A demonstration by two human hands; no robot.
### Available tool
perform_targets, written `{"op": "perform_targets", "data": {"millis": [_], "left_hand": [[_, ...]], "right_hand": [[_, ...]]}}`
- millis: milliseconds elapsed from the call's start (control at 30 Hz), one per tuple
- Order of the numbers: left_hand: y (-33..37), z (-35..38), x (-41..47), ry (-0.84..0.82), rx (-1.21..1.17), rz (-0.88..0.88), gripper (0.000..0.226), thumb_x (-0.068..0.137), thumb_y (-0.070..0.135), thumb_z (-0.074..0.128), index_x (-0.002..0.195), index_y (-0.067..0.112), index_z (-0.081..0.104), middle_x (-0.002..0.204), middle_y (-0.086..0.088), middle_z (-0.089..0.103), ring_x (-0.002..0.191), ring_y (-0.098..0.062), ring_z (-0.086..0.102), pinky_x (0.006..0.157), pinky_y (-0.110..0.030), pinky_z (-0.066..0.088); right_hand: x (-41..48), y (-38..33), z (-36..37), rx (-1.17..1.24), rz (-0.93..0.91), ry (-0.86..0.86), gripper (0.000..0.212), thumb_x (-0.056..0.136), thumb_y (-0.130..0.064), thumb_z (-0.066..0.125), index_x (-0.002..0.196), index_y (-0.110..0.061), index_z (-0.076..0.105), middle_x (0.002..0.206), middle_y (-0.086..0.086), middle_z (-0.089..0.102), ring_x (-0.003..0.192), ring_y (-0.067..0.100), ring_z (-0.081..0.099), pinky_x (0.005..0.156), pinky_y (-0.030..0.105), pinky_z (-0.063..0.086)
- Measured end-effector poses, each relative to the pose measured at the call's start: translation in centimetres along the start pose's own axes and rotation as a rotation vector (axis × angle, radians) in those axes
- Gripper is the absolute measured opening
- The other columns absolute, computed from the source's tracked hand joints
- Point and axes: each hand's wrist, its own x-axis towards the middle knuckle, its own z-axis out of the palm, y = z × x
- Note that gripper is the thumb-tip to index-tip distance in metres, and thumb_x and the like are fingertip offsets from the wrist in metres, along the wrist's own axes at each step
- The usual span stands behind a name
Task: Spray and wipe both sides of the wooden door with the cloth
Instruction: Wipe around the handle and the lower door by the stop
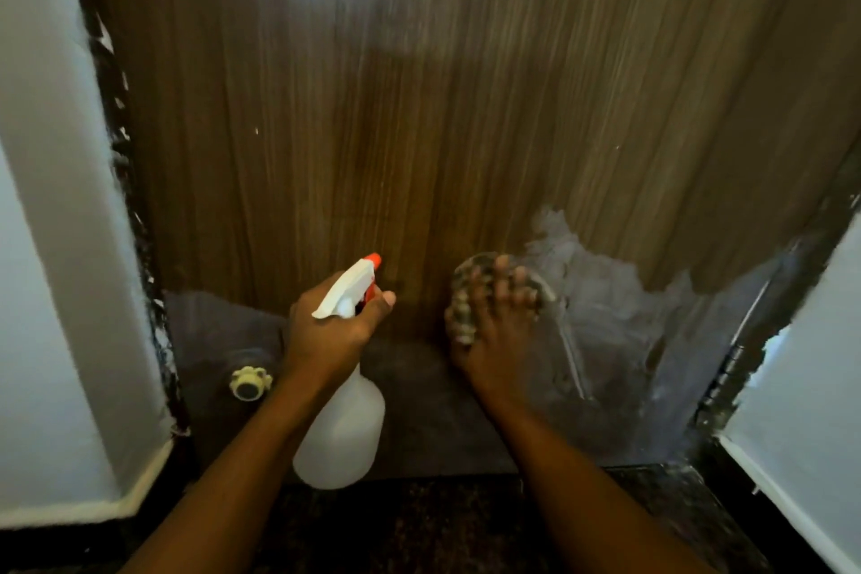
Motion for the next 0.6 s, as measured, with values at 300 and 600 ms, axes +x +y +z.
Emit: {"op": "perform_targets", "data": {"millis": [300,600], "left_hand": [[1.9,5.7,-1.6,-0.02,0.063,0.049,0.037,0.07,0.018,0.08,0.102,0.016,0.062,0.078,0.019,0.053,0.076,-0.001,0.055,0.071,-0.014,0.04],[2.3,9.6,-2.1,-0.112,-0.006,-0.083,0.05,0.073,0.023,0.077,0.119,0.014,0.057,0.102,0.004,0.055,0.093,-0.01,0.05,0.084,-0.023,0.04]], "right_hand": [[-1.3,3.1,-0.3,0.0,0.33,0.109,0.067,0.097,-0.041,0.041,0.155,-0.016,0.019,0.16,0.018,0.02,0.149,0.036,0.017,0.113,0.062,0.023],[7.0,4.7,-3.5,0.194,0.612,0.252,0.071,0.096,-0.052,0.031,0.156,-0.017,0.016,0.164,0.01,0.009,0.151,0.03,0.006,0.121,0.051,0.009]]}}
